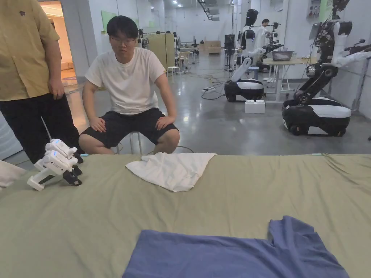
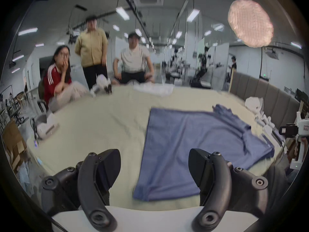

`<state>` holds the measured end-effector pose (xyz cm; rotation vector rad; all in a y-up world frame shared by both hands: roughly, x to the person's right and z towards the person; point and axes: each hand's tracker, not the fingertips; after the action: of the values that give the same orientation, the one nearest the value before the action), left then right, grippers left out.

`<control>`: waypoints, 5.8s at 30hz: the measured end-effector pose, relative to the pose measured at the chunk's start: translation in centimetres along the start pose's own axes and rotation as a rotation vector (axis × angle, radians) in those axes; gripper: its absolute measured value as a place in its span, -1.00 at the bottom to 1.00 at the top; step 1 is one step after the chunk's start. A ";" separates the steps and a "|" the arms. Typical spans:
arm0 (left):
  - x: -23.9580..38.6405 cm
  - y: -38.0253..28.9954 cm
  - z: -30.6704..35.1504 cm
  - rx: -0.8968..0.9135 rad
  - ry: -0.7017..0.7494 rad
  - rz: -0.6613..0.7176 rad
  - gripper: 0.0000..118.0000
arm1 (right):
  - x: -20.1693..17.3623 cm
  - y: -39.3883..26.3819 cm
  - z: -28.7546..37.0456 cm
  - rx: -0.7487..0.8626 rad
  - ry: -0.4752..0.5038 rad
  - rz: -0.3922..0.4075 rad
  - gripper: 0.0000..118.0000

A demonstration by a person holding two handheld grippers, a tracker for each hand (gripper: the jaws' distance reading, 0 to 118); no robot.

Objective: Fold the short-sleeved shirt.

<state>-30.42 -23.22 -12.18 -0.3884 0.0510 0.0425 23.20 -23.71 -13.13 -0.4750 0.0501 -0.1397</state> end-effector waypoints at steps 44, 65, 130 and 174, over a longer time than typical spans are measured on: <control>-1.7 -7.7 -10.8 -0.601 -0.095 -0.210 -0.88 | -0.1 -2.2 -0.9 -0.236 -0.135 0.067 -0.61; -4.6 -1.8 -10.3 -0.495 -0.132 0.150 -0.90 | 5.0 -2.0 -6.9 -0.333 -0.074 -0.117 -0.92; 1.5 -2.4 -26.3 -0.551 -0.002 0.023 -0.95 | 6.2 -0.4 -21.0 -0.311 -0.116 -0.296 0.18; 3.1 3.0 4.6 0.094 -0.099 0.003 -1.00 | -5.9 0.9 1.8 0.053 0.113 0.047 -0.98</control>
<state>-27.27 -18.59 -9.27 -0.2917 -0.0441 0.0625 17.58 -21.19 -11.84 -0.4127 0.1678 -0.1212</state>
